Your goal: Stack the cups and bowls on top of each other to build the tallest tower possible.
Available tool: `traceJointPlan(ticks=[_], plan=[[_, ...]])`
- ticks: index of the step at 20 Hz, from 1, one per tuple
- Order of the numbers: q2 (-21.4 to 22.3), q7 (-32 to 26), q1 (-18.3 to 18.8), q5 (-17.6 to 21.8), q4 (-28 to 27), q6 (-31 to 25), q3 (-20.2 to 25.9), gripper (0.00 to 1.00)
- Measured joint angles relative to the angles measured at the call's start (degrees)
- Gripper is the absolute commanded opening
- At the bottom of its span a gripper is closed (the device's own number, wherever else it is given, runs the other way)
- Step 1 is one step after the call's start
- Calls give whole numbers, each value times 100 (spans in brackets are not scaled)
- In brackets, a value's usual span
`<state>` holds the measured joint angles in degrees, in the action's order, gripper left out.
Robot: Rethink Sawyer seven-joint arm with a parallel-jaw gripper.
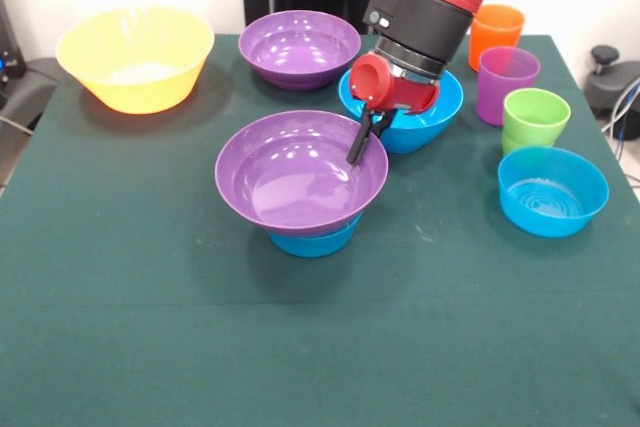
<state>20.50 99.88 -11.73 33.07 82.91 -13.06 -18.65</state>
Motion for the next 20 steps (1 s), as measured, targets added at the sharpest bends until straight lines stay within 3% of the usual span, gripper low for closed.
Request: traceJointPlan(ticks=[12, 13, 20], plan=[[-6, 0, 0, 0, 0, 0, 0, 0], [-6, 0, -1, 0, 0, 0, 0, 100], [-6, 0, -18, 0, 0, 0, 0, 100]])
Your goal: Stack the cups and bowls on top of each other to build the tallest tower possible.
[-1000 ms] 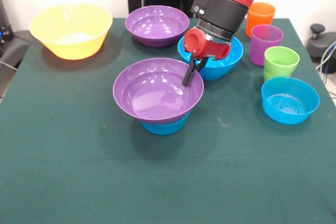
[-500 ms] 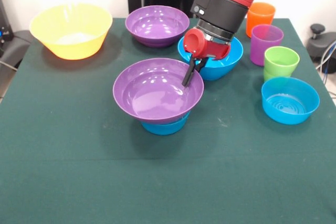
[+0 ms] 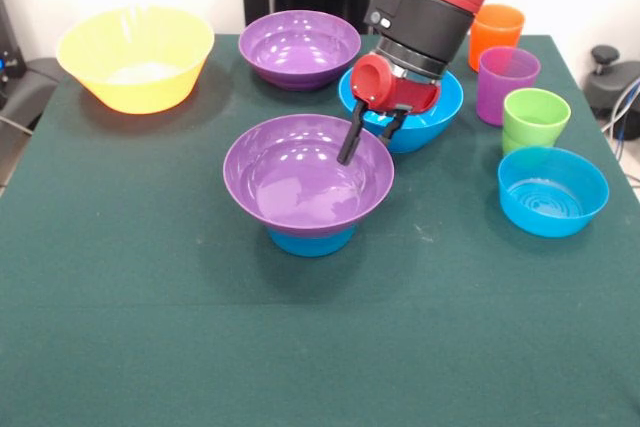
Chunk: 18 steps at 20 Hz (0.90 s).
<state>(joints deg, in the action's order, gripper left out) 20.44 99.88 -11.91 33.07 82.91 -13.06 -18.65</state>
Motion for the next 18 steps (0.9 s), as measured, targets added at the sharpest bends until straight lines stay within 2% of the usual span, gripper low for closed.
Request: traceJointPlan(ticks=[18], plan=[[56, 0, -7, 0, 0, -32, 1, 100]])
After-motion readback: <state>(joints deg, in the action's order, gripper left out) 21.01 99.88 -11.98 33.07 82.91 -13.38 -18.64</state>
